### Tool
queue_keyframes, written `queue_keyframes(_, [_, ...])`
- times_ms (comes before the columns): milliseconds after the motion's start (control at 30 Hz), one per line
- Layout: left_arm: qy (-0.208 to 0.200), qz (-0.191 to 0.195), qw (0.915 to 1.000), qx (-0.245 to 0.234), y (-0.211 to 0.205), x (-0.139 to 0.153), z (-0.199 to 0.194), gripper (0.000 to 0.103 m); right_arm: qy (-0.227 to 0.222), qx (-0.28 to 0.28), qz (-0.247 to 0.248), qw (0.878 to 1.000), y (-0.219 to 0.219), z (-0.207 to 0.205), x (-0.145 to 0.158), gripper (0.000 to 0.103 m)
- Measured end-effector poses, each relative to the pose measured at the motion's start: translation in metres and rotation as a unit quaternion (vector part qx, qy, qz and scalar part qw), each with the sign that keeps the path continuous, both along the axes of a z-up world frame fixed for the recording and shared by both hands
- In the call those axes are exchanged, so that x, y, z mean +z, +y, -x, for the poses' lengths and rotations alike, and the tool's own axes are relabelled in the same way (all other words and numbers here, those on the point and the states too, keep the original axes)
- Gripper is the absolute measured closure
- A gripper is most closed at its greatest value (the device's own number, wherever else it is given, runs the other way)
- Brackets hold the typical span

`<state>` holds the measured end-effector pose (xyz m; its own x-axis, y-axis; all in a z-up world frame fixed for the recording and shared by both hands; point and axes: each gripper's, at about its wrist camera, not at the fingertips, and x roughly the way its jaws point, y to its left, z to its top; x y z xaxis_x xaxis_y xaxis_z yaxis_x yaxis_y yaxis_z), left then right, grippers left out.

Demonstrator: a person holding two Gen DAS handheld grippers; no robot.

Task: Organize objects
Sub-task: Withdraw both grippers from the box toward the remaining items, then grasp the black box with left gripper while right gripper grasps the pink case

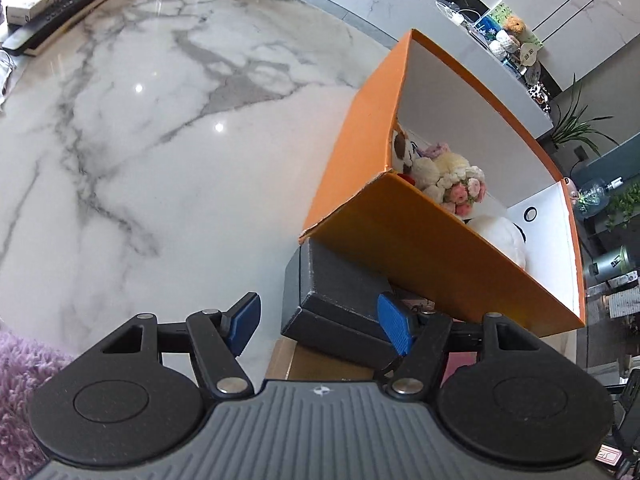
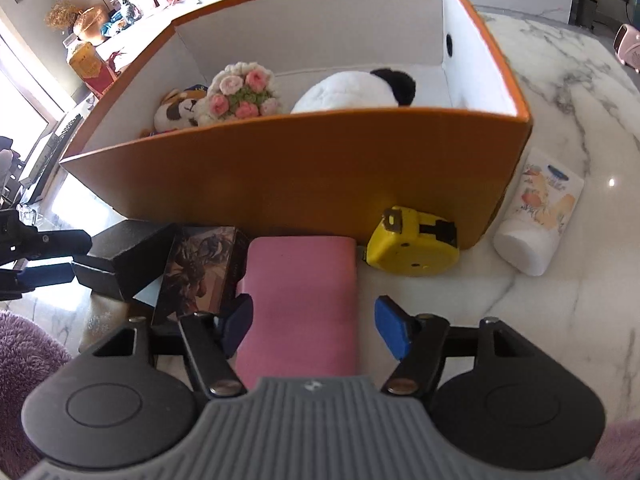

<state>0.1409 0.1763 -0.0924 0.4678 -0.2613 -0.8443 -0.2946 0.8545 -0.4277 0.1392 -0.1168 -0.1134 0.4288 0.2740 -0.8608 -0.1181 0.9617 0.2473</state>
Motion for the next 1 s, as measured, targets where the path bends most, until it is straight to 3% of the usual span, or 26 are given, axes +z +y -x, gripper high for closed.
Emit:
queue_keyframes(233, [0.009, 0.019, 0.9998, -0.002, -0.004, -0.009, -0.008, 0.026, 0.023, 0.008, -0.004, 1.000, 0.007, -0.005, -0.012, 0.030])
queue_keyframes(400, [0.009, 0.029, 0.9995, 0.002, -0.005, -0.016, -0.010, 0.026, 0.002, 0.038, 0.028, 0.999, 0.023, -0.003, -0.014, 0.026])
queue_keyframes(700, [0.003, 0.034, 0.9991, 0.025, 0.002, -0.010, -0.006, 0.048, -0.007, 0.041, 0.036, 0.998, 0.024, 0.004, -0.012, 0.029])
queue_keyframes(733, [0.000, 0.032, 0.9991, 0.027, 0.003, -0.008, -0.004, 0.051, -0.013, 0.039, 0.038, 0.998, 0.024, 0.006, -0.010, 0.034])
queue_keyframes(833, [-0.015, 0.019, 0.9994, 0.026, 0.000, 0.002, 0.001, 0.054, -0.030, 0.019, 0.037, 0.999, 0.015, 0.010, 0.002, 0.061])
queue_keyframes(1000, [-0.055, -0.006, 0.9984, 0.009, -0.013, 0.025, 0.011, 0.058, -0.006, -0.016, -0.020, 1.000, -0.007, 0.011, 0.004, 0.078])
